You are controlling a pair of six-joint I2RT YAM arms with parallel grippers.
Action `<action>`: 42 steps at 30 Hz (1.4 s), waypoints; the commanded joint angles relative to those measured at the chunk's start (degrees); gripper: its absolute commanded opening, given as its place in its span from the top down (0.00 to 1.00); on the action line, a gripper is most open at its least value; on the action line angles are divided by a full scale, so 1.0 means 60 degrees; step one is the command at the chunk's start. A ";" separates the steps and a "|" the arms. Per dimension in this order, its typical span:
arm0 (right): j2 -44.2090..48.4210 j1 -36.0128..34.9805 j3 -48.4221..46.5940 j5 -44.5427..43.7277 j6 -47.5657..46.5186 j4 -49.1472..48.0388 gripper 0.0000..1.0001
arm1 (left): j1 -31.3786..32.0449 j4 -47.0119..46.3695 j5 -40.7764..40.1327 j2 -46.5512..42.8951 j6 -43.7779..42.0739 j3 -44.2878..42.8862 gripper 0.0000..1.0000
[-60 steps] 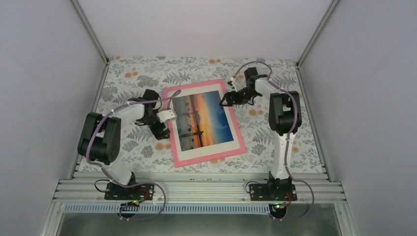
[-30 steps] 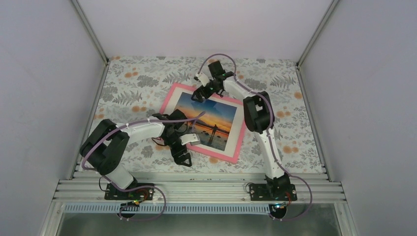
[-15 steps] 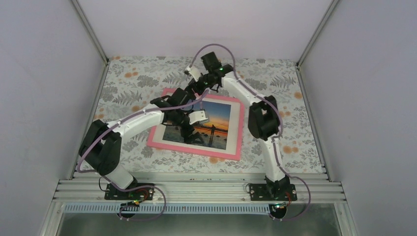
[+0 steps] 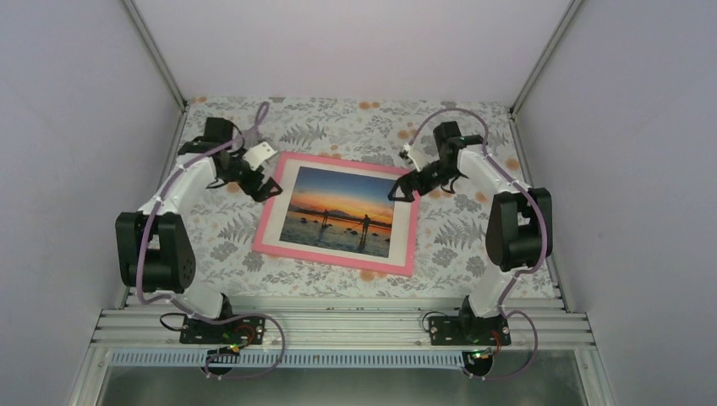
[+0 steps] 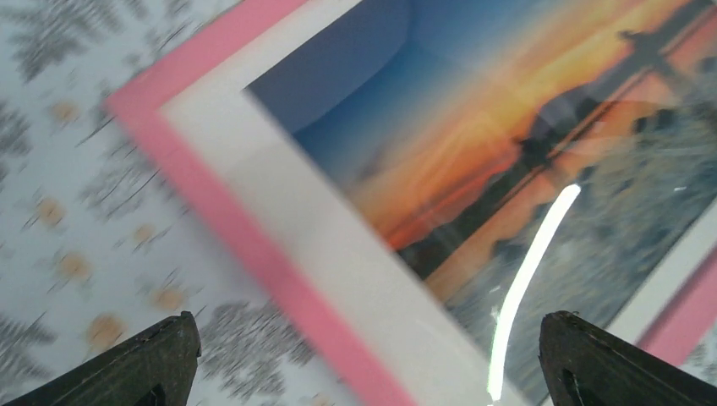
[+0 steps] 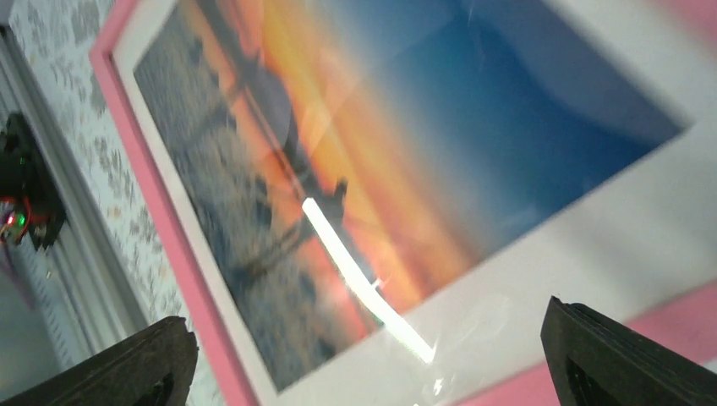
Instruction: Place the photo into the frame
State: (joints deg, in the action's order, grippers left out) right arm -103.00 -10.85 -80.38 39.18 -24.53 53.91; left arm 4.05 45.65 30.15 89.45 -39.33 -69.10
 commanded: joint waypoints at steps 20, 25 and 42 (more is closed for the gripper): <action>-0.0874 0.1242 0.1725 -0.1062 -0.0645 0.0454 0.08 | -0.1562 0.0011 0.0091 0.3000 -0.0739 -0.0563 0.25; -0.1518 0.1248 0.1267 -0.0835 -0.0566 0.0430 0.16 | -0.1408 0.0009 0.0593 0.3080 -0.0611 -0.0344 0.32; -0.2716 0.1335 -0.0109 -0.0908 -0.0360 0.0568 0.28 | -0.0662 -0.0475 0.0906 0.2405 -0.0382 0.0991 0.46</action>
State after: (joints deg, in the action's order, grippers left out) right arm -117.05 -3.18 -80.27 33.87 -27.11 58.87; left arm -0.80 42.92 31.00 106.17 -41.43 -64.71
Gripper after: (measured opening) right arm 0.721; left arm 0.543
